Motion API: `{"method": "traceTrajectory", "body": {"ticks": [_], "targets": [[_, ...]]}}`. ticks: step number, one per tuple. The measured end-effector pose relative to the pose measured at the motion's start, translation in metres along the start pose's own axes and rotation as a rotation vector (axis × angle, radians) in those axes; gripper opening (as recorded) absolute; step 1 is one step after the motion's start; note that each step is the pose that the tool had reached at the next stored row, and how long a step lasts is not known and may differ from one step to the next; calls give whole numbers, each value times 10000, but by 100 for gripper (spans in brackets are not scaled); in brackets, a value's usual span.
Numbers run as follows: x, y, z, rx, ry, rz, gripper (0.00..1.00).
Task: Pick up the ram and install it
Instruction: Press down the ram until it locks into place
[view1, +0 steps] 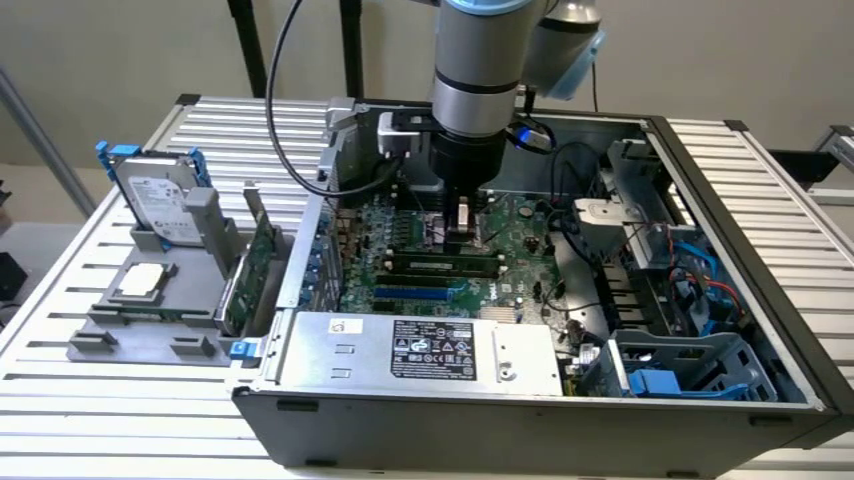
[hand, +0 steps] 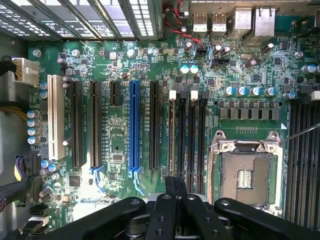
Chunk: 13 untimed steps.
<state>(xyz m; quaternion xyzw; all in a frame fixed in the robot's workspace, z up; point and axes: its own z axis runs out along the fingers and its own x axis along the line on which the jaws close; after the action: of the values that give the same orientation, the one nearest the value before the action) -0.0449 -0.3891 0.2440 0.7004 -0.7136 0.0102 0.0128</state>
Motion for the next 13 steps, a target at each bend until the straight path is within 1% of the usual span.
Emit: {"method": "traceTrajectory", "body": {"ticks": [9, 10, 13], "targets": [[0, 0, 5, 0, -1, 0, 0], [0, 0, 12, 0, -5, 0, 0], [-1, 0, 46, -1, -53, 0, 0]]}}
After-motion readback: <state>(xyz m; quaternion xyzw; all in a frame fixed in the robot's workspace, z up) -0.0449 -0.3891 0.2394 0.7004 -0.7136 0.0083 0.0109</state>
